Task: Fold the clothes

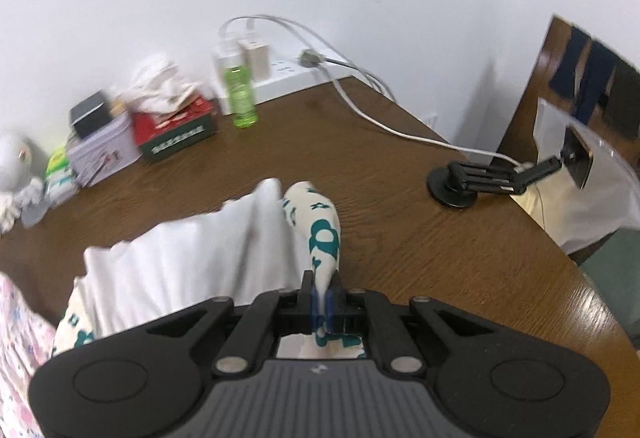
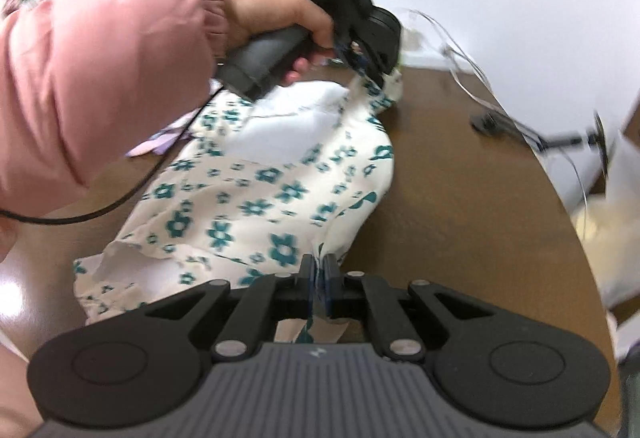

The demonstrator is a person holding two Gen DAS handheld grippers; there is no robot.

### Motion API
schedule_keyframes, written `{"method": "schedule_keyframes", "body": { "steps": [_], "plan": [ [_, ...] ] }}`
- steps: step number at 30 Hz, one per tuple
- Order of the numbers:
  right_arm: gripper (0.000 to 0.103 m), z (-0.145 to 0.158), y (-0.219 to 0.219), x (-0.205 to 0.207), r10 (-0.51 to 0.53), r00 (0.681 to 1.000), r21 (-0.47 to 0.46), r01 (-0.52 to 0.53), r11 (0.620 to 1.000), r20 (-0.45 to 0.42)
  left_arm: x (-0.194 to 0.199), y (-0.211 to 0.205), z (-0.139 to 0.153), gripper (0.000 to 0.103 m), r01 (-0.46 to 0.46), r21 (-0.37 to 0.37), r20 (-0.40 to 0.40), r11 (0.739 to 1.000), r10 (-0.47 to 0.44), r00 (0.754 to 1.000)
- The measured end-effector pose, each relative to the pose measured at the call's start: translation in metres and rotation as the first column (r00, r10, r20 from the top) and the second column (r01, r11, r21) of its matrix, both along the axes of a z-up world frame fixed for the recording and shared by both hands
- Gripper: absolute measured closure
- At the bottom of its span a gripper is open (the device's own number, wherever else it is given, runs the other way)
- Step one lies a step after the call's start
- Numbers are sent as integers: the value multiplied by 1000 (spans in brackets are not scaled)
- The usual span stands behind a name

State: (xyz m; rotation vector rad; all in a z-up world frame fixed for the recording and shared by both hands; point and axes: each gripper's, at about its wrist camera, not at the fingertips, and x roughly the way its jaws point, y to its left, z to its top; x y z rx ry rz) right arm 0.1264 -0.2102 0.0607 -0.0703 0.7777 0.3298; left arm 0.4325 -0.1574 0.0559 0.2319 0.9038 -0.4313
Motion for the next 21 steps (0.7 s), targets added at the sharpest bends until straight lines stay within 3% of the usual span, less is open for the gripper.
{"method": "schedule_keyframes", "body": {
  "steps": [5,10,13,21],
  "plan": [
    [99,3,37,-1,93,996,-82,-93,992,-8,0,46,-9,100,-30,-39,-36,999,29,999],
    [99,-1,67,-3,179,982,-125,-184,975,-53,-1,77,-19,100,2,50,-49,999,1,999],
    [99,-5,79,-3,219,970,-122,-231,965,-102,-1,90,-23,100,7,82,-47,997,-3,999],
    [98,-23,93,9,256,944,-89,-278,956,-206,-4,115,-42,100,-27,49,-68,998,30,997]
  ]
}}
